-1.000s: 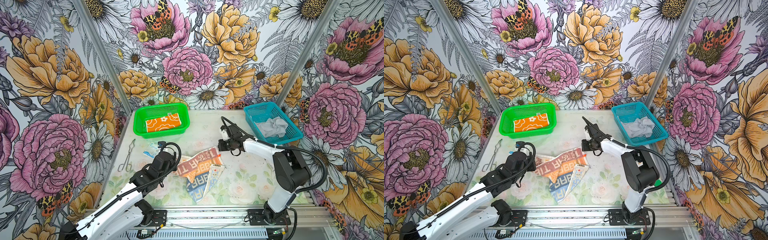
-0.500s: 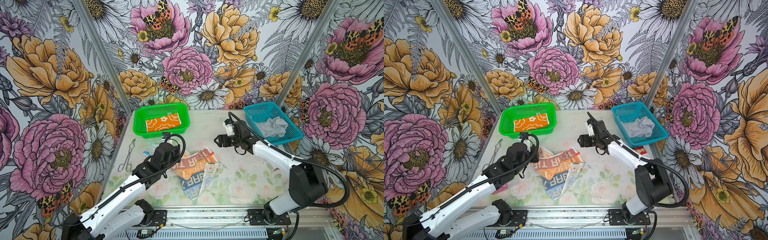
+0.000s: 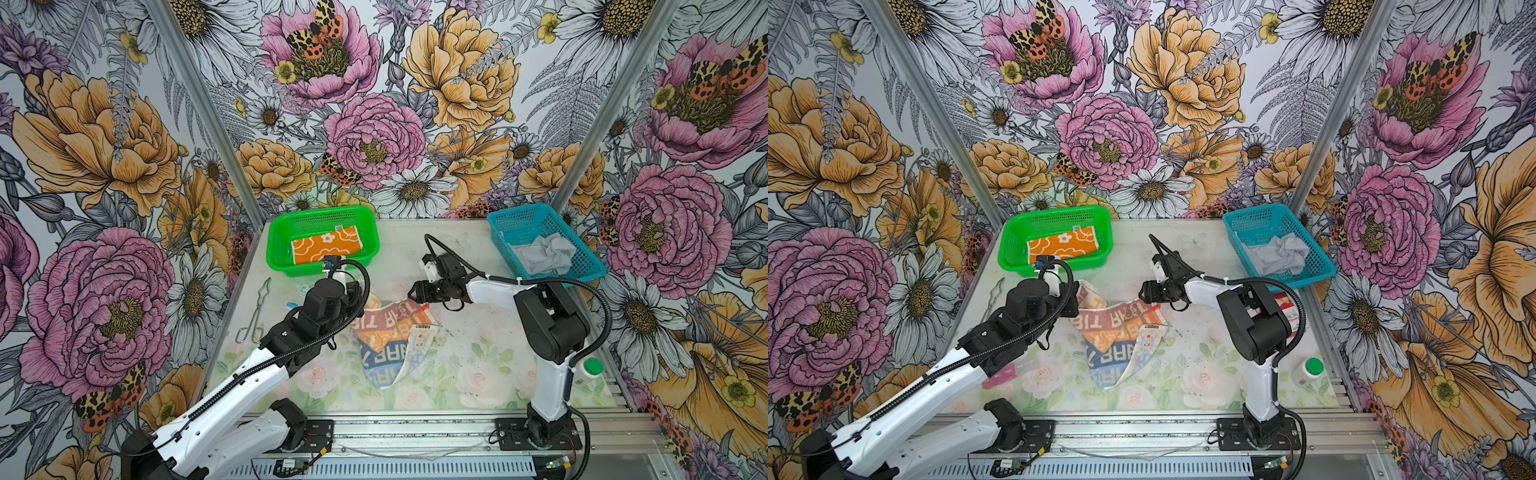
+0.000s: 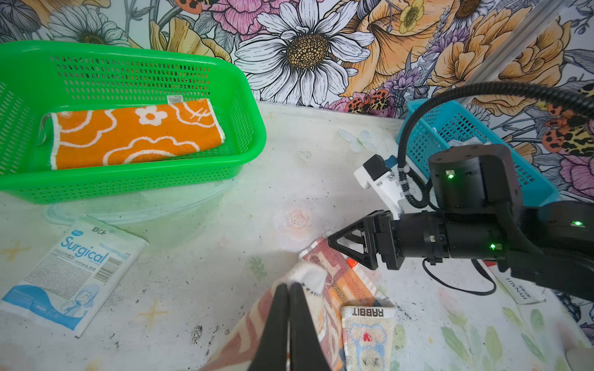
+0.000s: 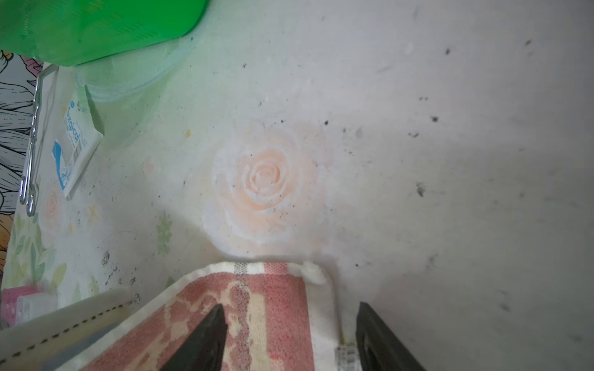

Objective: Fold and stack the towels

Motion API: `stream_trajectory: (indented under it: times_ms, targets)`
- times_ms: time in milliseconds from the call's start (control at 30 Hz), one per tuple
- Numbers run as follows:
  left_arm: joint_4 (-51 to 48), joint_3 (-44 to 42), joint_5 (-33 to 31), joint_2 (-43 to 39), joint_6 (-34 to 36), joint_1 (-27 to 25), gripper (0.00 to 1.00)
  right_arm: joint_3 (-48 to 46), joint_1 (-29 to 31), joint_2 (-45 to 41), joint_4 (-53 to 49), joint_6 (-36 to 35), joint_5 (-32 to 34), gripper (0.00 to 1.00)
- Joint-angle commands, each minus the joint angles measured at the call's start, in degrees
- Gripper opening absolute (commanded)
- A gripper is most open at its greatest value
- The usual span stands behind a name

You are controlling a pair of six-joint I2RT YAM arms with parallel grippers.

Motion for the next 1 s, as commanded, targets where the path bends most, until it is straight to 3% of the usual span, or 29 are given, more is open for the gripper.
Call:
stream_trajectory:
  times_ms: [0,133,167,200,233,433,767,967]
  targets:
    - [-0.5,0.2,-1.7,-0.8,0.3,0.0,0.0,-0.6,1.5,1.2,0.3,1.3,-1.3,0.55]
    - [-1.0,1.2,-1.9,-0.7,1.1,0.5,0.0,-2.1,3.3,1.5,0.0,2.0,-1.0,0.47]
    - [-1.0,1.4,-1.8,-0.6,1.2,0.6,0.0,-2.5,3.8,1.5,0.0,2.1,-0.3,0.37]
    - [-1.0,1.4,-1.8,-0.6,1.2,0.8,0.0,-2.9,4.0,1.4,0.0,2.3,0.1,0.14]
    - [-1.0,1.6,-1.7,-0.6,1.3,0.9,0.0,-3.2,4.1,1.3,0.0,2.5,0.4,0.0]
    - [-0.9,1.4,-1.3,0.5,1.3,1.5,0.0,-4.0,3.8,-3.8,-1.9,1.2,3.0,0.0]
    - [1.4,7.8,1.2,11.8,2.3,5.9,0.0,3.4,-1.4,-29.1,-18.2,-9.1,8.4,0.0]
    - [6.3,14.2,1.8,20.4,3.2,6.7,0.0,1.9,-1.1,-43.8,-23.7,-9.6,6.9,0.0]
